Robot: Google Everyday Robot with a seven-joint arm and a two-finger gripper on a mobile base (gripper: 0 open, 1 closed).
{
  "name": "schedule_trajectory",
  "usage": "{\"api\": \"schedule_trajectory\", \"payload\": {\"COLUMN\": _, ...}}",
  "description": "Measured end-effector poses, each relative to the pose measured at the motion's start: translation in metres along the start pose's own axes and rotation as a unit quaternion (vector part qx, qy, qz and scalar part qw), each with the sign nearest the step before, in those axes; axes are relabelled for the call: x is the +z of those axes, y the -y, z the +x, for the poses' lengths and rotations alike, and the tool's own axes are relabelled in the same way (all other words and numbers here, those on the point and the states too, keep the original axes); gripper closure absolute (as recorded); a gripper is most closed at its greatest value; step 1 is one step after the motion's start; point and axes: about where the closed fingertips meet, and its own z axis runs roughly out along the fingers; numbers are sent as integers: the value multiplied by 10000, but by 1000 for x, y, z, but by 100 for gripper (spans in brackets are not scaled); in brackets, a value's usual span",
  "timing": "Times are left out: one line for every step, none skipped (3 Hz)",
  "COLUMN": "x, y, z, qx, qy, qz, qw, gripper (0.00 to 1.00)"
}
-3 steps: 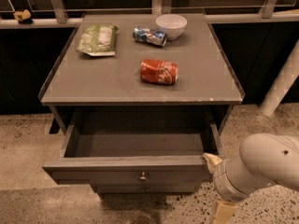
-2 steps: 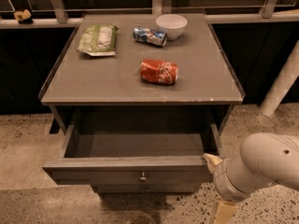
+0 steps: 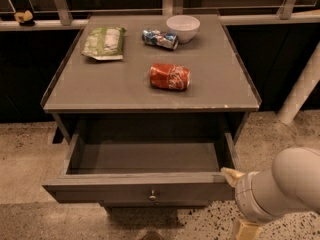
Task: Close top drawer
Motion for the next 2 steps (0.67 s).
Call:
{"api": "schedule_trajectory", "payload": {"x": -27, "y": 0, "z": -4, "qx": -51, "qy": -80, "qz": 298, "qw": 9995, "gripper": 0}}
{"api": "schedule_trajectory", "payload": {"x": -27, "y": 0, "z": -4, "qx": -52, "qy": -81, "qz": 297, "qw": 9995, "gripper": 0}}
